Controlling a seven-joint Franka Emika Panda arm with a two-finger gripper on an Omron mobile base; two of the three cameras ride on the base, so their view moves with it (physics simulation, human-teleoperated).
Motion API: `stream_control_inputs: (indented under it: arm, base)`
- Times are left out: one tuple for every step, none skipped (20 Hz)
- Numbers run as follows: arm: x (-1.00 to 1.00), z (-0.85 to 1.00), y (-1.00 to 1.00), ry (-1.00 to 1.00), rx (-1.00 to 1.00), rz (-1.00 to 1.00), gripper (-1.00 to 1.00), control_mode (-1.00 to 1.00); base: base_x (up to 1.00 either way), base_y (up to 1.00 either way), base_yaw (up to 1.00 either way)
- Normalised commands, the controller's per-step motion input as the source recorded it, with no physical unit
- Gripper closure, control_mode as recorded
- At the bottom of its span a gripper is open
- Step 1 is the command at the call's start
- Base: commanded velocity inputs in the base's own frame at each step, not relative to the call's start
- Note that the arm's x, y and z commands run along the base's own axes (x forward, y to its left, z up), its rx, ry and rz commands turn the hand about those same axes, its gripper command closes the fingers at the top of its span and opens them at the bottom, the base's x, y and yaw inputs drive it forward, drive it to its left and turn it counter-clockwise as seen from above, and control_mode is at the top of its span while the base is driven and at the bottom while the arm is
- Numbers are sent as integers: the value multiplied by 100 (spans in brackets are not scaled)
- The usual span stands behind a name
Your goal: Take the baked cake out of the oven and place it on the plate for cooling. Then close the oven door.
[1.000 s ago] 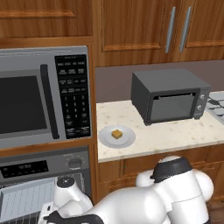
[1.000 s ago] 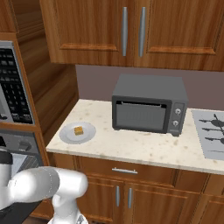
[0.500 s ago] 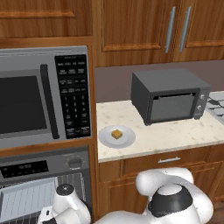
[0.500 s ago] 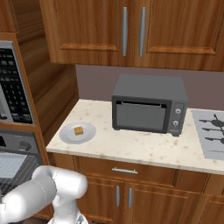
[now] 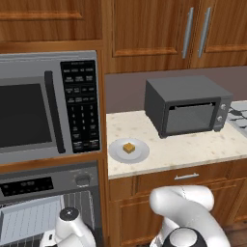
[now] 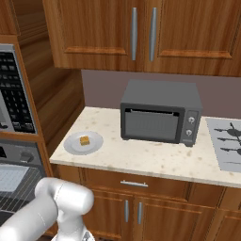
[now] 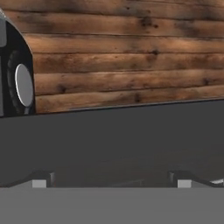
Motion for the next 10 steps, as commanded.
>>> stream_control_inputs:
  arm:
    - [15,-17,9,0,0,0,-100,-100]
    - [15,-17,10,0,0,0,-100,-100]
    - [16,-16,12,0,0,0,-100,-100]
    - [14,-16,14,0,0,0,-100,-100]
    - [11,-17,15,0,0,0,-100,-100]
    - [10,-19,17,0,0,0,-100,-100]
    - [11,-18,16,0,0,0,-100,-100]
    - [10,-19,16,0,0,0,-100,-100]
    - [13,-19,15,0,0,0,-100,-100]
    - [13,-19,14,0,0,0,-100,-100]
  base:
    - [0,0,0]
    - [0,0,0]
    - [0,0,0]
    - [0,0,0]
    - [0,0,0]
    - [0,0,0]
    - [0,0,0]
    - [0,0,0]
    - [0,0,0]
    - [0,0,0]
